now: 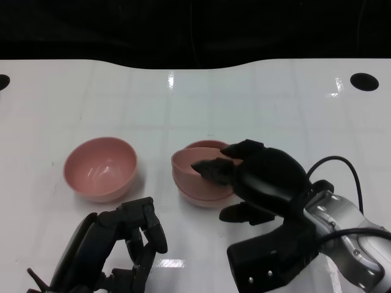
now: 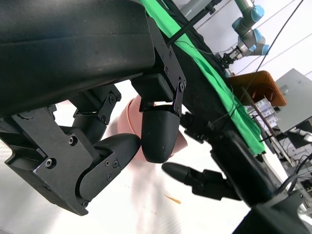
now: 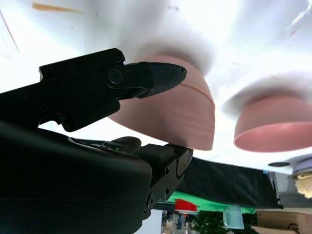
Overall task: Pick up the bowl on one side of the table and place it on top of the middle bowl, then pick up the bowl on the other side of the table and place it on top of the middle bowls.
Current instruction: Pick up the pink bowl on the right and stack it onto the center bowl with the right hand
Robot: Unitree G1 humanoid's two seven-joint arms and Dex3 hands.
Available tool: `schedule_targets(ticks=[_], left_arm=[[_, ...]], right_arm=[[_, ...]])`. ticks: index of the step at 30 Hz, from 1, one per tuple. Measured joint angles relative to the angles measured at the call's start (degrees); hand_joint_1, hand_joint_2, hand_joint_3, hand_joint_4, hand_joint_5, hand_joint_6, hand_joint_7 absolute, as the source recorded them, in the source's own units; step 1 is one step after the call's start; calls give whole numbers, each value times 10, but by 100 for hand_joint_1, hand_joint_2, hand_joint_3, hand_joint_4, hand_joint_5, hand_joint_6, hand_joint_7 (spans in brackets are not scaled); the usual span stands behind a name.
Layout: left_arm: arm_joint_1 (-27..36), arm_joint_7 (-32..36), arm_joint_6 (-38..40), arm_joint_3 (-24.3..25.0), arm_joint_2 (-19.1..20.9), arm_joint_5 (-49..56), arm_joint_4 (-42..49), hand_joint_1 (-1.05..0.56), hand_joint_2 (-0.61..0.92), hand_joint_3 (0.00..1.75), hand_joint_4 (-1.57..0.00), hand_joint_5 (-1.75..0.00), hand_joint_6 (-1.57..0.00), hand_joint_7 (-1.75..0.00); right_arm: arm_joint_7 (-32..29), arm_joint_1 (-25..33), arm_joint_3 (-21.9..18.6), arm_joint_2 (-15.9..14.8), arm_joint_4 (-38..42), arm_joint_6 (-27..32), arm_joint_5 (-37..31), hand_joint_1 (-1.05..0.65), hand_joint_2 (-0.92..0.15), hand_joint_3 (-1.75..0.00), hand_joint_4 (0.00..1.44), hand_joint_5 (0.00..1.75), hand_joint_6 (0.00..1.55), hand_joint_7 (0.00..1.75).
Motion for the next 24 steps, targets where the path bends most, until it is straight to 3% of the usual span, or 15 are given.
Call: schedule_targets(ticks=[11, 18, 24], left_arm=[[0, 0, 0, 0, 0, -2, 1, -13, 33, 148, -90, -175, -79, -161], [-4, 0, -2, 2, 4, -4, 5, -12, 34, 149, -90, -175, -79, -161], [-4, 0, -2, 2, 5, -5, 5, -12, 34, 148, -90, -175, -79, -160]], right_arm=[[-11, 24, 13, -4, -7, 0, -31, -76, -92, -38, 7, 28, 27, 0], [-69, 48, -2, 8, -7, 0, -19, -65, -92, -35, 0, 38, 16, 0], [-103, 61, -13, 11, -8, -2, -11, -64, -92, -44, 0, 32, 11, 1]])
